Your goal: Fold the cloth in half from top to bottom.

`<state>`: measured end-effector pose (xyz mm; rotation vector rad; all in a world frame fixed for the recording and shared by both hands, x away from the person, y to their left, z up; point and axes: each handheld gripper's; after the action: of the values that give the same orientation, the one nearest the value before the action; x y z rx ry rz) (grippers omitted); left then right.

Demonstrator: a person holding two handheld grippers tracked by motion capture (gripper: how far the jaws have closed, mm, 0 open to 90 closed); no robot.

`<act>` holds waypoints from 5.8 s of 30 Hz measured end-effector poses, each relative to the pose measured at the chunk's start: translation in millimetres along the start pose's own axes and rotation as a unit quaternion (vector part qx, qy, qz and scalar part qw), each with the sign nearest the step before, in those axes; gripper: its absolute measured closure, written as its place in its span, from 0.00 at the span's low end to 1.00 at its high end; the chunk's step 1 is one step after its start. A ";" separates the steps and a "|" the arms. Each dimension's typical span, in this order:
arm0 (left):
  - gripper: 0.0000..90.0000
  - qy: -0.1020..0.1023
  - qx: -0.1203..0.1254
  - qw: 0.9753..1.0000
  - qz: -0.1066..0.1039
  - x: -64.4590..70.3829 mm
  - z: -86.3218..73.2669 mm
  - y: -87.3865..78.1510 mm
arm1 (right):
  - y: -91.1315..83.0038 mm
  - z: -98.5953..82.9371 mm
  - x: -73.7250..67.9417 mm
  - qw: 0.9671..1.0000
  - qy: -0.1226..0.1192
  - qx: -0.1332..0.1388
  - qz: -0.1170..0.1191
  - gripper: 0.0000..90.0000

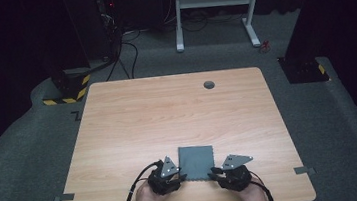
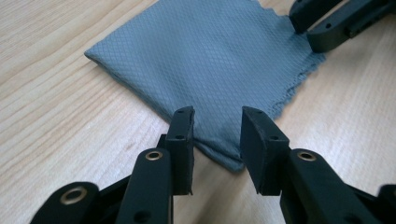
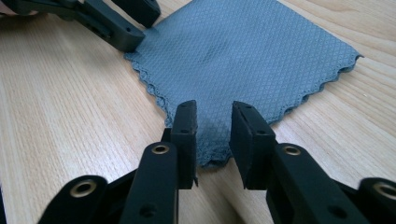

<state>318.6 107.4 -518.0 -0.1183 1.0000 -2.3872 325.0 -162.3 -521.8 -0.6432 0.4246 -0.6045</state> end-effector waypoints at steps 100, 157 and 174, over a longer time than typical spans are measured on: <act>0.62 -0.046 -0.021 0.996 0.073 -80.1 59.8 54.7 | 73.9 112.7 70.4 0.992 0.064 0.005 -0.105 0.92; 0.45 -0.117 0.080 0.988 0.055 -60.8 4.9 -10.7 | -11.4 29.8 52.4 0.991 0.070 0.064 -0.094 0.61; 0.41 -0.140 0.097 0.983 0.068 -66.2 -14.9 -29.7 | -30.7 17.8 58.9 0.988 0.088 0.085 -0.100 0.59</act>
<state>357.2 168.1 -500.2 -0.2954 0.6227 -2.2514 366.9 -212.0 -499.1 -0.4744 0.4704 -0.8824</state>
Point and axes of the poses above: each handheld gripper's, and its own axes: y roughly forward along the jaws, z roughly out of its top, x roughly to its right, and after that the axes turned 9 degrees about y, right-handed
